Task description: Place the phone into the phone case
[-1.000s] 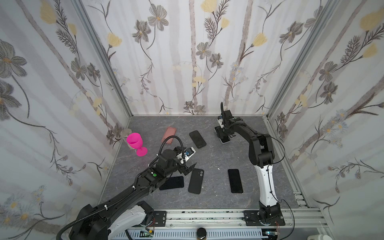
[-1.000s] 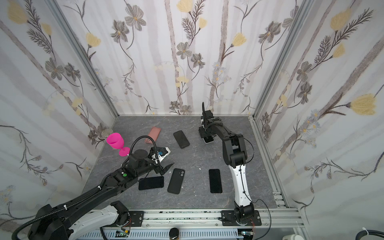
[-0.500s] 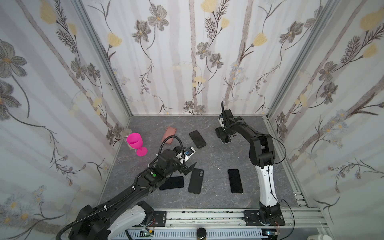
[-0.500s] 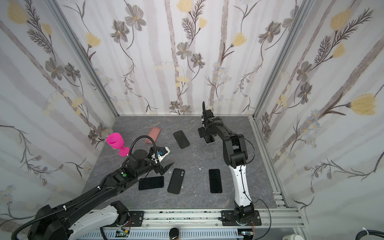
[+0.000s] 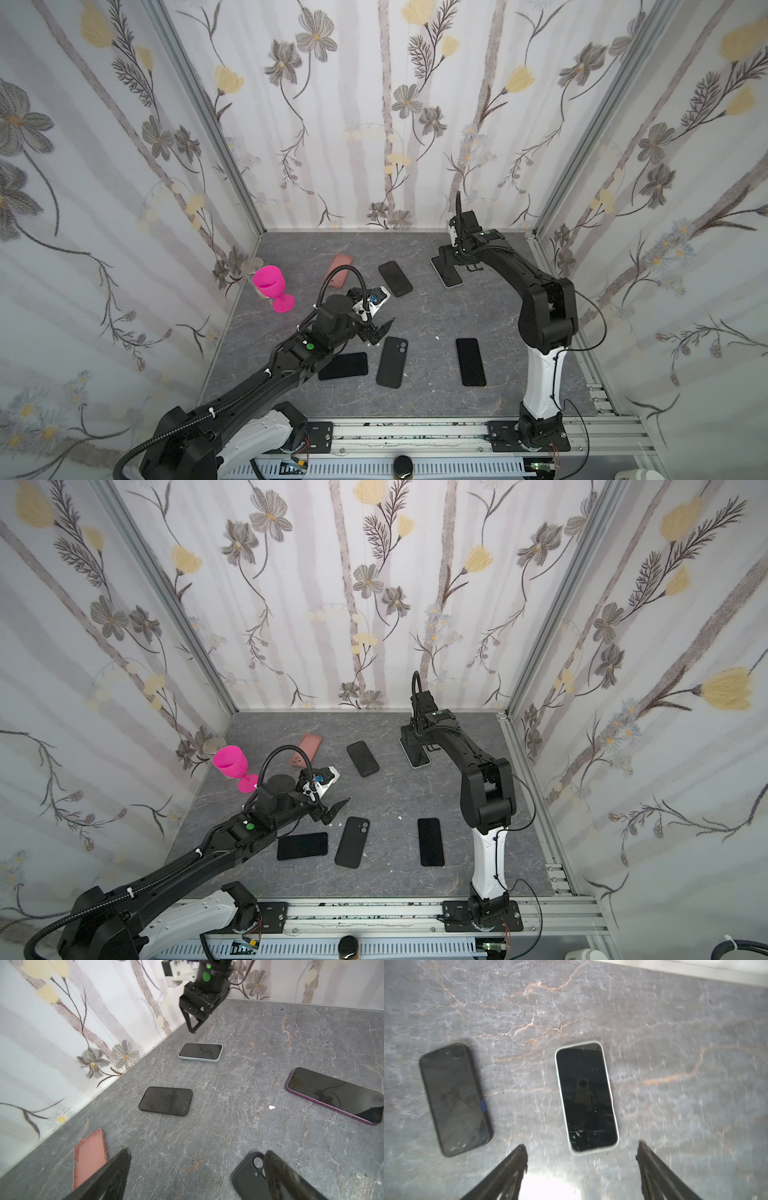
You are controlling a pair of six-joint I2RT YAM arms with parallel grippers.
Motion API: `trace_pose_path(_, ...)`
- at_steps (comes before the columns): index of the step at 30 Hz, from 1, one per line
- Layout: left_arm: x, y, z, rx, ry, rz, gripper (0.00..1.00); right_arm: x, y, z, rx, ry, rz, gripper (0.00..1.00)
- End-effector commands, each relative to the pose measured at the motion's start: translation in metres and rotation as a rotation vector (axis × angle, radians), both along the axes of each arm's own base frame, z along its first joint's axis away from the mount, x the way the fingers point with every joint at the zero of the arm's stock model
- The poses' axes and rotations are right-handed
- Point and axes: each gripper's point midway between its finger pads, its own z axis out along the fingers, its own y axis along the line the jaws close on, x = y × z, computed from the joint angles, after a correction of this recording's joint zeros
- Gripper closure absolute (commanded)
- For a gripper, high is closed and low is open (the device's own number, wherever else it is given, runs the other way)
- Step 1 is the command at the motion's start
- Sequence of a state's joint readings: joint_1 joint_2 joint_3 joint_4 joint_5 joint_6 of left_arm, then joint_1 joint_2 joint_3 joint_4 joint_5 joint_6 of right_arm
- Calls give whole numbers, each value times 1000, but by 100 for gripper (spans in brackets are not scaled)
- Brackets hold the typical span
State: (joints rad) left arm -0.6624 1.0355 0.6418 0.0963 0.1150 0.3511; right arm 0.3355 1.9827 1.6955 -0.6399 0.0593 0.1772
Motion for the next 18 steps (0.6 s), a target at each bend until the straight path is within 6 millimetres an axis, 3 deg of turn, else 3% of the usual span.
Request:
trace_pose_path(1,4,-1,4,-18,54,44,4,-33,1,8,74,-22,-76,20)
trace_pose_path(6,-3,-3,3,-18,116,53,5,-112,-8,8,99,-42,-141,21)
trace_pose_path(12,-13,-10,7,-84,174,41,6,-207,-2,-26,104,35,-179,18)
trace_pose_path(16,-23,-16,11,-122,204,20,6,-251,-6,-37,117,67,-228,17)
trace_pose_path(18,-25,-14,12,-129,219,33,7,-276,-18,-56,79,104,-255,15)
